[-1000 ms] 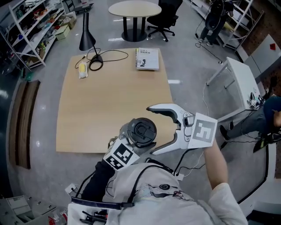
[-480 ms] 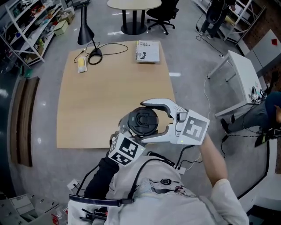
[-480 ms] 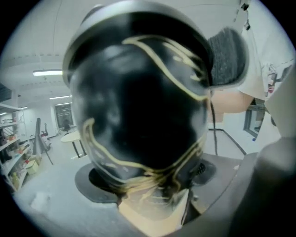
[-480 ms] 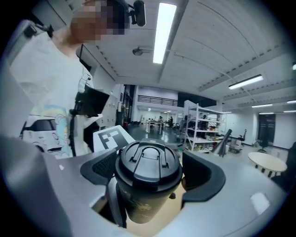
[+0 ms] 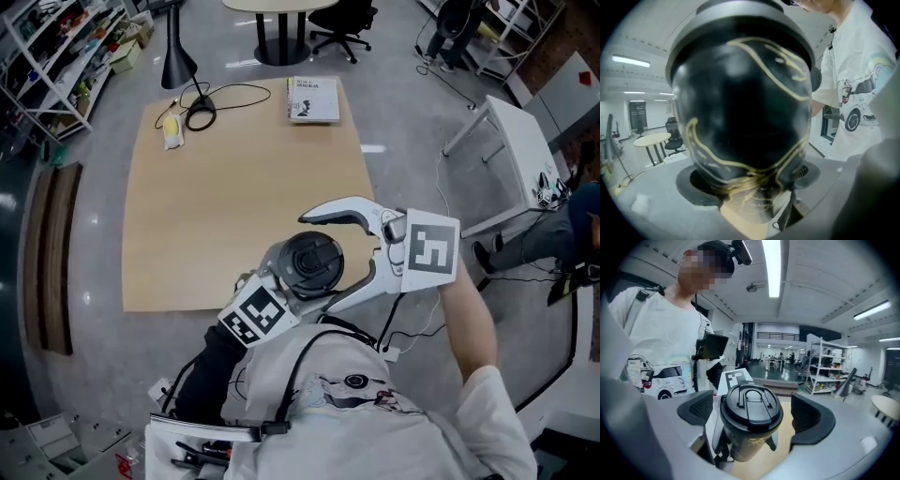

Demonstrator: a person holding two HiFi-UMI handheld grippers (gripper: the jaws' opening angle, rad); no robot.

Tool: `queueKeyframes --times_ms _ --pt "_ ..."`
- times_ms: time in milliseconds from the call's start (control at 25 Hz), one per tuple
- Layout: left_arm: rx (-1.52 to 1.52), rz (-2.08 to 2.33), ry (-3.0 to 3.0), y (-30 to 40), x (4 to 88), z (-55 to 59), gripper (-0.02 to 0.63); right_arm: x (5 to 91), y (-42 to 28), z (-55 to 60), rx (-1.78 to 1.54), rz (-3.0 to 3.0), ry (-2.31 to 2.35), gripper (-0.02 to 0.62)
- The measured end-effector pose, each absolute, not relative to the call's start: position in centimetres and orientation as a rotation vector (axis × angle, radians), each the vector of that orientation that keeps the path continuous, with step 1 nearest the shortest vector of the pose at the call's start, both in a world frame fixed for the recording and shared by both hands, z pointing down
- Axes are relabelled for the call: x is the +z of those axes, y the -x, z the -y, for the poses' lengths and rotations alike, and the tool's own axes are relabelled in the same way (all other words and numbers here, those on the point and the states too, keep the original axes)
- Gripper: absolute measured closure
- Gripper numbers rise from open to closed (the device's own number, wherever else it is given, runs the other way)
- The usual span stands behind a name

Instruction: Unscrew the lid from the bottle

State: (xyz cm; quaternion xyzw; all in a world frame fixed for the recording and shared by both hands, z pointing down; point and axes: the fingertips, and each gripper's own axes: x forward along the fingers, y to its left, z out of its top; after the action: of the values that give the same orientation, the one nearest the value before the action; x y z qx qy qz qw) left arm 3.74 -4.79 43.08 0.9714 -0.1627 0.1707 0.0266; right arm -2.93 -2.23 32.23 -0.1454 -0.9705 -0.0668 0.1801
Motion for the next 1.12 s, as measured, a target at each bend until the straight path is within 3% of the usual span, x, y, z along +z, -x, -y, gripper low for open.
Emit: queueKeyframes --times_ms 160,360,640,840,960,1120 --pt "0.564 0.773 -2.937 -2.1 43.3 6.9 0.192 31.8 4.2 3.5 -0.14 2.815 0.022 0.066" --pt "0.578 1.013 -2.827 -0.9 43.4 8.7 0.192 32.4 6.1 5.5 -0.196 2.844 -0.294 0.147" --pt "0.552 0.503 -3.056 -3.9 42.3 3.7 0.193 31.8 3.6 0.7 -0.294 2.822 0.296 0.15" --pt "0.489 0.328 -3.065 -4.2 42.1 1.8 0.193 28.8 3.5 0.2 -0.167 2.948 0.375 0.15" --pt "0.452 0.481 -3.015 -3.4 42.3 3.3 0.192 26.6 3.2 3.6 -0.127 3.119 0.069 0.15" --pt "0.386 0.997 -2.815 2.0 42.9 8.3 0.192 28.0 -0.8 11.1 -0.202 3.035 -0.769 0.15"
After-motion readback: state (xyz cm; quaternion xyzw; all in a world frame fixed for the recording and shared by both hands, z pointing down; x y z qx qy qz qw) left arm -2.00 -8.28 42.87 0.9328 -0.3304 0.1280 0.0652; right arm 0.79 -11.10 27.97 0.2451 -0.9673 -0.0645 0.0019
